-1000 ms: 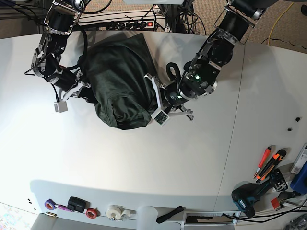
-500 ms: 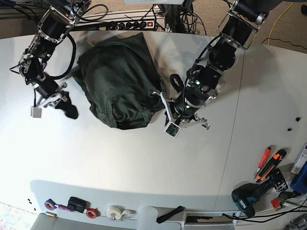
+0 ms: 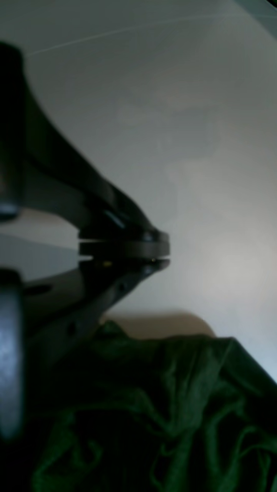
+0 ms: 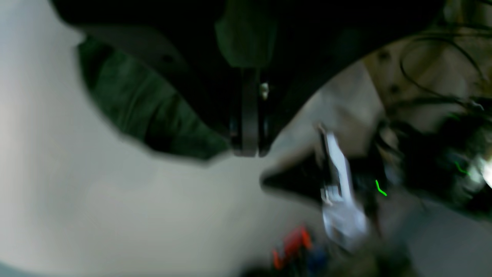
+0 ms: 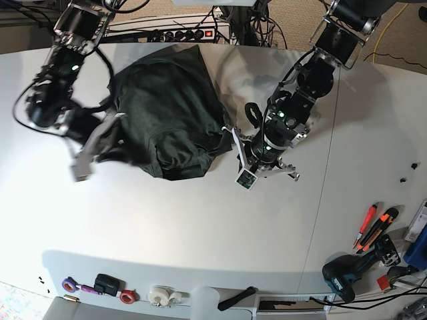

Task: Layout the t-shirt on the table in an organized manner, then fold the t-shirt properly
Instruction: 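Drag the bundle with the right gripper toward the table edge, then open both grippers and lift them away from the bundle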

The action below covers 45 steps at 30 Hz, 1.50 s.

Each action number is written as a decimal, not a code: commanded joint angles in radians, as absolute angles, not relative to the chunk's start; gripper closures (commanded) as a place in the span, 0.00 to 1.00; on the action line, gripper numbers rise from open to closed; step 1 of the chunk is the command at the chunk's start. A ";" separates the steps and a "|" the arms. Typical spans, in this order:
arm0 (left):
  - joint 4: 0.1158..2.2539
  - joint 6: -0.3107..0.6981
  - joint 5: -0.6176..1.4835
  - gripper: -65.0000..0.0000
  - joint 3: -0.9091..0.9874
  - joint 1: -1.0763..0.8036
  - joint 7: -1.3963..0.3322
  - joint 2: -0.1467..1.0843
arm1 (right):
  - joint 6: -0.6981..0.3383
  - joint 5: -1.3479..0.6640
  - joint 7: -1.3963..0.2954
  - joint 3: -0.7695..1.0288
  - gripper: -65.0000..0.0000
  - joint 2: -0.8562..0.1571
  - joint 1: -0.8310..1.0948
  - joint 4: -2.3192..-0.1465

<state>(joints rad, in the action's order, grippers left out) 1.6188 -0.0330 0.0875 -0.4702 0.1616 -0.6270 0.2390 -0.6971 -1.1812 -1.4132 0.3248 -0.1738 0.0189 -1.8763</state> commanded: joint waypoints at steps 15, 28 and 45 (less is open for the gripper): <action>1.635 -0.049 0.081 1.00 -0.461 0.182 -0.622 0.321 | -0.627 -0.367 -1.011 0.087 1.00 -0.087 0.218 -1.882; 1.707 0.001 0.132 1.00 -0.461 0.180 -0.636 0.283 | -0.549 -0.294 -0.881 0.262 1.00 -0.313 0.075 -1.333; 1.707 0.001 0.135 1.00 -0.461 0.177 -0.634 0.246 | -0.601 -0.385 -0.855 0.466 1.00 -0.562 0.060 -1.241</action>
